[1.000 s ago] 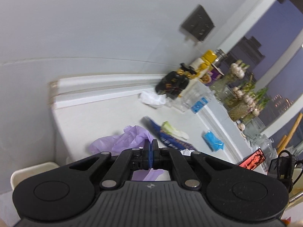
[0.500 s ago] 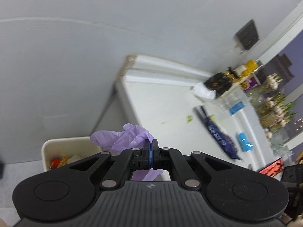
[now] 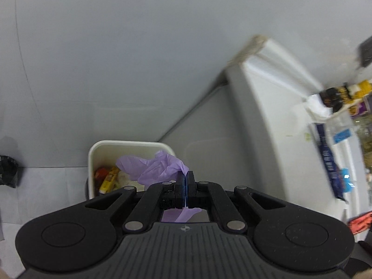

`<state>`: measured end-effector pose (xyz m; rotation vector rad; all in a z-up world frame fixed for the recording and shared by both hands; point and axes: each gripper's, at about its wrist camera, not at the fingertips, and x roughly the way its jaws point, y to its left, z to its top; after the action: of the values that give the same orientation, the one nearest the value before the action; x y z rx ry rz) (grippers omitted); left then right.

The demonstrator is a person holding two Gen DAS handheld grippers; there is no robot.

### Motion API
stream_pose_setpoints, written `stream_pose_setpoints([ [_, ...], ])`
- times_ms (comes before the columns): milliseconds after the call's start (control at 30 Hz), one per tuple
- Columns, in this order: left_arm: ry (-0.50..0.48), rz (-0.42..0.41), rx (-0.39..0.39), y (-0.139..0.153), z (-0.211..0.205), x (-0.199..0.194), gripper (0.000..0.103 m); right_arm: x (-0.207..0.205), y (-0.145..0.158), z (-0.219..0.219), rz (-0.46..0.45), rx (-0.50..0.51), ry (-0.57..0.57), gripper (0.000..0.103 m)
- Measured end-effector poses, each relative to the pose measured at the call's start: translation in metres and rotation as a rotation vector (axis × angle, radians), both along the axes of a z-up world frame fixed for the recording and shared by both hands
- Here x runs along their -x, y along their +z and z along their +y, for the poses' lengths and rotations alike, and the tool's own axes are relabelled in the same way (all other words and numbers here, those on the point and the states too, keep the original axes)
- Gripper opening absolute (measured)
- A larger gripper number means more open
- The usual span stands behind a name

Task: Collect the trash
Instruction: 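Carry the purple glove and white tissue with both grippers over the bin, then open both grippers to drop the purple glove and white tissue into the bin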

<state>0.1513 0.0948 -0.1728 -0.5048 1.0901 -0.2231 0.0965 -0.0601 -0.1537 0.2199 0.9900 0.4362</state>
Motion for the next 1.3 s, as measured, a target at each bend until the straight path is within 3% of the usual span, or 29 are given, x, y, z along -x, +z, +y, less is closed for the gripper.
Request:
stream_pose_setpoints([
  [200, -0.012, 0.053, -0.057, -0.044, -0.002, -0.022, 0.001, -0.020, -0.047, 0.027, 0.027, 0.099, -0.018, 0.009],
  [233, -0.016, 0.061, -0.061, -0.051, -0.002, -0.025, 0.001, -0.022, -0.055, 0.033, 0.021, 0.113, -0.009, 0.013],
  [433, -0.055, 0.089, -0.101, -0.090, -0.010, -0.041, 0.001, -0.028, -0.096, 0.057, 0.003, 0.196, 0.049, 0.013],
  [733, -0.149, 0.107, -0.172, -0.114, -0.022, -0.053, 0.003, -0.035, -0.131, 0.054, 0.007, 0.249, 0.044, 0.013],
  [800, -0.163, 0.112, -0.184, -0.116, -0.024, -0.054, 0.004, -0.042, -0.135, 0.053, 0.019, 0.250, 0.033, 0.018],
  [900, -0.180, 0.117, -0.195, -0.118, -0.026, -0.055, 0.019, -0.047, -0.139, 0.057, 0.022, 0.251, 0.035, 0.018],
  [967, -0.191, 0.111, -0.210, -0.117, -0.028, -0.054, 0.027, -0.049, -0.142, 0.064, 0.028, 0.250, 0.039, 0.025],
  [1033, -0.202, 0.107, -0.221, -0.116, -0.028, -0.052, 0.034, -0.054, -0.145, 0.066, 0.027, 0.252, 0.035, 0.054],
  [1100, -0.200, 0.109, -0.226, -0.115, -0.027, -0.051, 0.047, -0.055, -0.140, 0.065, 0.018, 0.247, 0.028, 0.069],
  [1300, -0.185, 0.118, -0.214, -0.108, -0.021, -0.054, 0.071, -0.057, -0.139, 0.058, 0.031, 0.240, 0.041, 0.074],
])
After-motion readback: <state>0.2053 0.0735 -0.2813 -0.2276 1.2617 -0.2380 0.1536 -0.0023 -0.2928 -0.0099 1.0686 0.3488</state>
